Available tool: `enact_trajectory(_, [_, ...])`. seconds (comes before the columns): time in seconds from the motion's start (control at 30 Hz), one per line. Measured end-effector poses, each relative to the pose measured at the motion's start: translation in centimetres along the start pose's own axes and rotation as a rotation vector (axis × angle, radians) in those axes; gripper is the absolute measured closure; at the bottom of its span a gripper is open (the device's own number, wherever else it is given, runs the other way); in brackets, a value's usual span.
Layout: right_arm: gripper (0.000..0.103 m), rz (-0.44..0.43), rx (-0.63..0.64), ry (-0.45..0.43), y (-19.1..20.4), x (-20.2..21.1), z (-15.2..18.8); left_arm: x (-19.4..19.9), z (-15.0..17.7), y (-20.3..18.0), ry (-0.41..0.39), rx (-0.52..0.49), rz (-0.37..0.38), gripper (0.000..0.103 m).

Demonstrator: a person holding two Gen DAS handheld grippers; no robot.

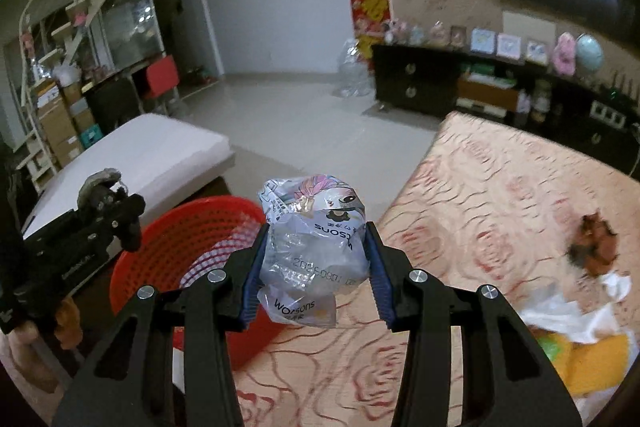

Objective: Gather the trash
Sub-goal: 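Carry both bags over the red wastebasket, then open the right tool over the basket while the left tool releases the black bag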

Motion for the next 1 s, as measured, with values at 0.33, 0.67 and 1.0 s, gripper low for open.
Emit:
enact_trajectory(0.33, [0.059,-0.121,0.036,0.048,4.6,-3.1,-0.1,-1.7,1.4,1.2,0.060,-0.028,-0.075,0.069])
enact_trajectory(0.67, [0.053,-0.193,0.010,0.118,6.3,-6.1,1.2,-2.0,2.3,2.0,0.081,-0.051,-0.082,0.069])
enact_trajectory(1.0, [0.034,-0.202,-0.026,0.092,6.1,-5.5,0.8,-1.9,2.3,1.8,0.075,-0.039,-0.066,0.044])
Point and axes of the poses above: each gripper's, at about its wrist camera, not at the fingertips, and x roughly against the way its jaws point, y to its left, z to its underside, the point moved 4 cm from there along -x, roughly the way its jaws point, and after that the axes turned 10 degrees about -z, right-handed, at the moved point
